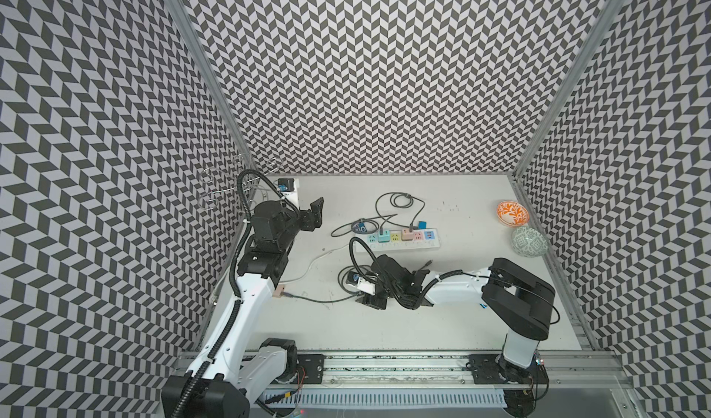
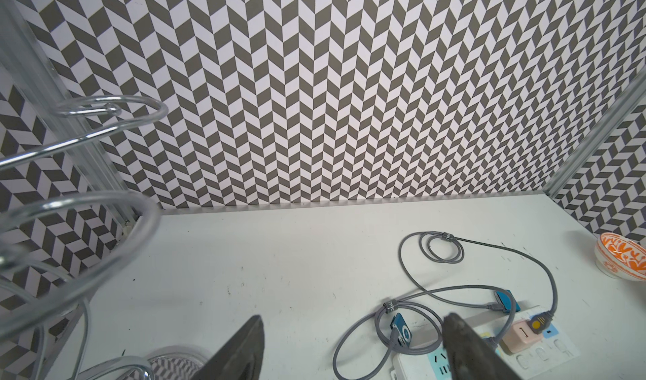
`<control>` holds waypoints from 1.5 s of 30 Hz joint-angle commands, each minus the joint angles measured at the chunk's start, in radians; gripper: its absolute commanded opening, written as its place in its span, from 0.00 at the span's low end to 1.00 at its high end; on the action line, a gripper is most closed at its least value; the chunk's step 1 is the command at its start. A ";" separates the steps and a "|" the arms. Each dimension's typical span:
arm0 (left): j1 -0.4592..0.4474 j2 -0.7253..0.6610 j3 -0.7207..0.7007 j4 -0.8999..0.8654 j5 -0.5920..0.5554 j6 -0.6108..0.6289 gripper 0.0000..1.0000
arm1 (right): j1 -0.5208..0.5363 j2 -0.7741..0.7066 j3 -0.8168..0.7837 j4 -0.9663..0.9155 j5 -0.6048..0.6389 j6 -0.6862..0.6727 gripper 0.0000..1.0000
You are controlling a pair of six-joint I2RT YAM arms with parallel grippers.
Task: Charge mp3
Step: Move the charging cable to the center of the board.
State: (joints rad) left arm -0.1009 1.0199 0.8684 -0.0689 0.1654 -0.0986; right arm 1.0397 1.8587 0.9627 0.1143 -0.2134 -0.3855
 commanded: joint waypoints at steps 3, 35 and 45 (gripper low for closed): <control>0.007 0.009 0.027 0.007 0.003 0.009 0.80 | 0.006 0.046 -0.015 0.039 -0.023 -0.066 0.46; 0.121 0.003 -0.219 -0.147 -0.084 -0.462 0.80 | -0.195 -0.310 -0.270 -0.191 0.386 -0.066 0.05; 0.115 0.069 -0.194 -0.128 0.097 -0.103 0.75 | -0.212 -0.362 -0.257 -0.151 0.276 -0.039 0.55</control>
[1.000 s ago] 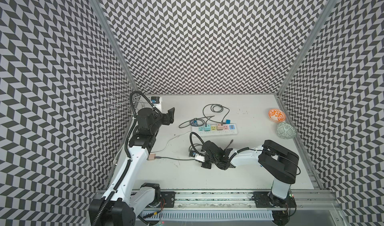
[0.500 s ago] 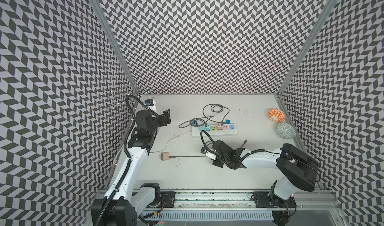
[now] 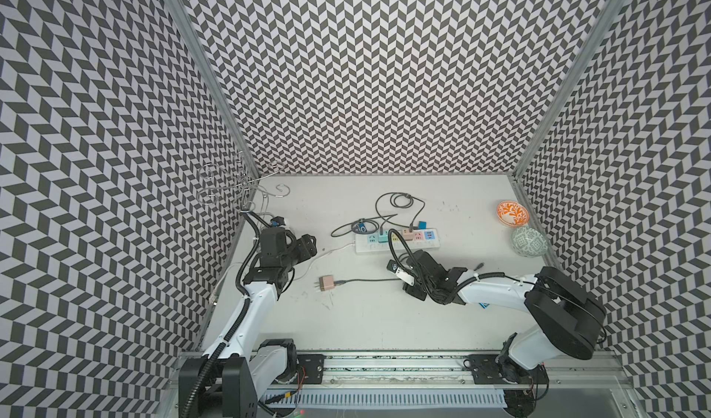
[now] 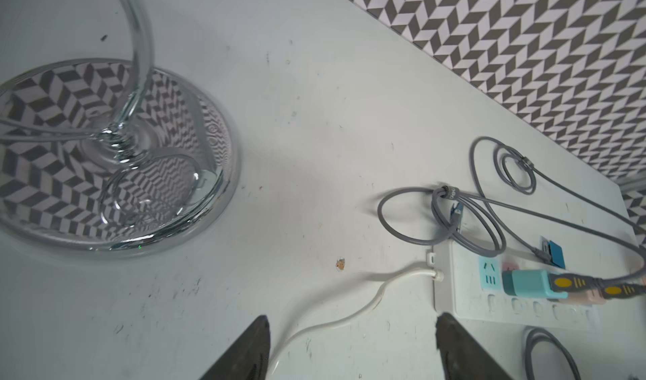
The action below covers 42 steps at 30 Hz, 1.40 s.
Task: Charge mp3
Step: Move the charging cable to the center of the board, then pick up the plug from the center of the board.
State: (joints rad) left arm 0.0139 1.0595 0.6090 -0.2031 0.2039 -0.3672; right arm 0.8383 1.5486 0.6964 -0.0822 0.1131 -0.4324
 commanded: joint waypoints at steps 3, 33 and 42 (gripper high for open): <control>0.000 0.086 0.114 -0.061 0.052 0.251 0.74 | -0.024 -0.072 0.011 0.053 -0.103 0.013 0.56; -0.286 0.114 -0.019 -0.318 -0.179 1.344 0.78 | -0.031 -0.214 0.041 0.064 -0.249 0.074 0.59; -0.263 0.186 -0.026 -0.289 -0.085 1.393 0.79 | -0.031 -0.256 0.036 0.065 -0.252 0.089 0.62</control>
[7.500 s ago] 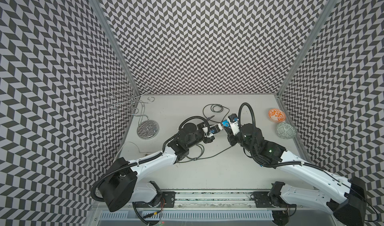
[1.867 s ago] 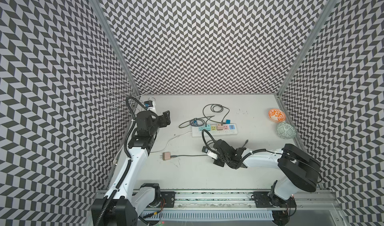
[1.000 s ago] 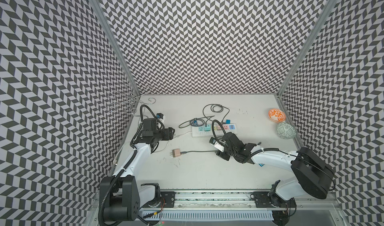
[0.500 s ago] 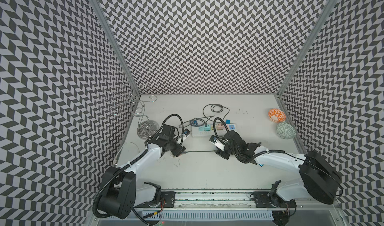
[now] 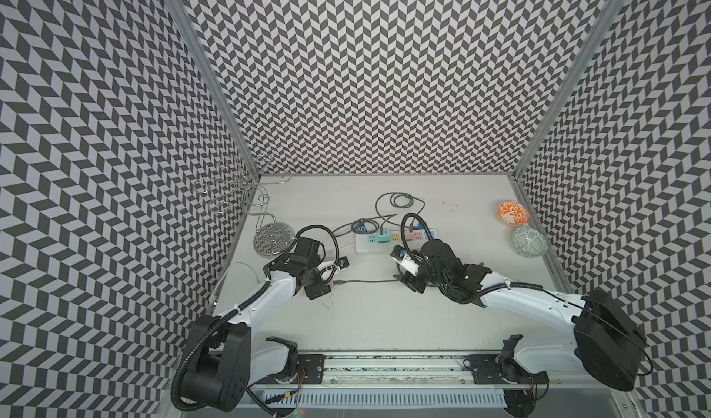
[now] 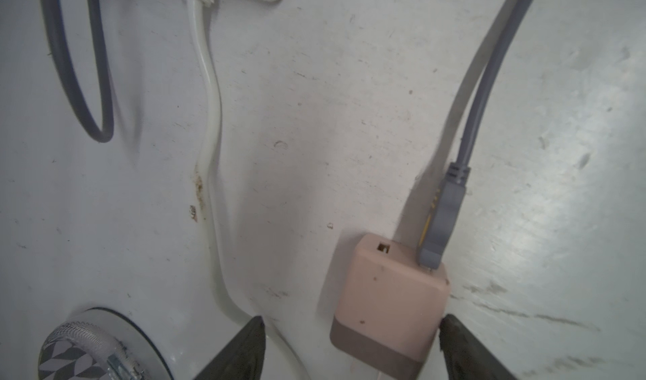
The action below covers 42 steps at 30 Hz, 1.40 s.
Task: Charge mp3
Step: Pick up the plug from the center of the board.
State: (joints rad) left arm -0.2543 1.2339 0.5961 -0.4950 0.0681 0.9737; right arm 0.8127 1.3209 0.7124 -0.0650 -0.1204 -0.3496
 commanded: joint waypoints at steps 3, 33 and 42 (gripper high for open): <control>0.004 0.036 -0.010 0.003 0.082 0.054 0.79 | -0.006 -0.035 0.018 0.050 -0.013 0.012 0.62; -0.108 -0.032 0.149 -0.138 0.409 -0.040 0.30 | -0.028 -0.084 0.043 0.016 0.013 0.045 0.62; -0.294 -0.111 0.148 0.184 0.490 -0.276 0.25 | -0.104 -0.094 0.356 -0.288 -0.071 0.239 0.66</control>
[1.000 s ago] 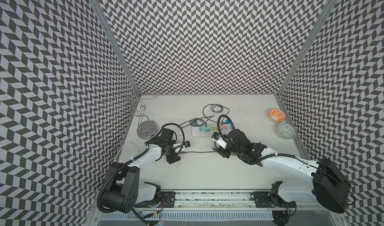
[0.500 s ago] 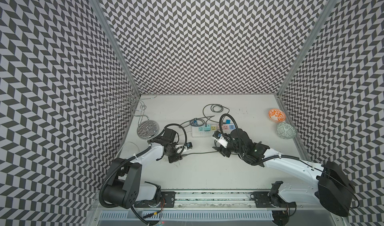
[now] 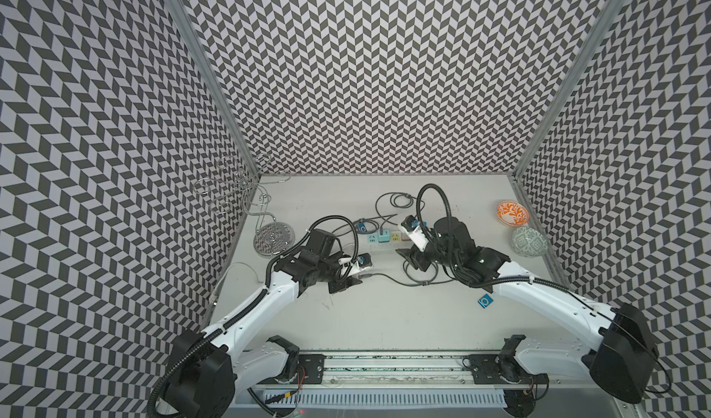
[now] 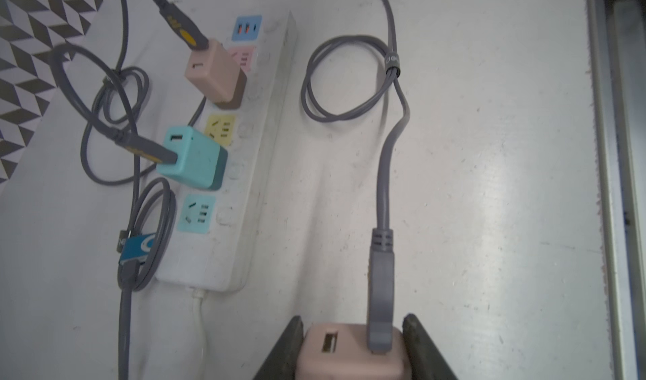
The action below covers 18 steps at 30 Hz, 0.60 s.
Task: Charge mp3
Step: Pick up the plug from the center of the board.
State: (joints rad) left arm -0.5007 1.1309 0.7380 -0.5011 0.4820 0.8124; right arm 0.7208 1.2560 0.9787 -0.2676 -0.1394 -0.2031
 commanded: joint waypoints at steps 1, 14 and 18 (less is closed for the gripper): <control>-0.061 -0.007 0.004 0.253 0.076 -0.149 0.26 | -0.021 -0.032 0.119 -0.113 -0.066 0.116 0.67; -0.260 0.103 -0.055 0.788 -0.160 -0.340 0.27 | -0.063 -0.099 0.228 -0.304 -0.216 0.304 0.69; -0.288 0.110 -0.077 0.894 -0.238 -0.387 0.27 | -0.063 -0.105 0.195 -0.289 -0.257 0.341 0.66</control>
State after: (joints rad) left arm -0.7750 1.2495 0.6739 0.2249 0.3321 0.4847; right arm 0.6586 1.1652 1.1908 -0.5610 -0.3447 0.0906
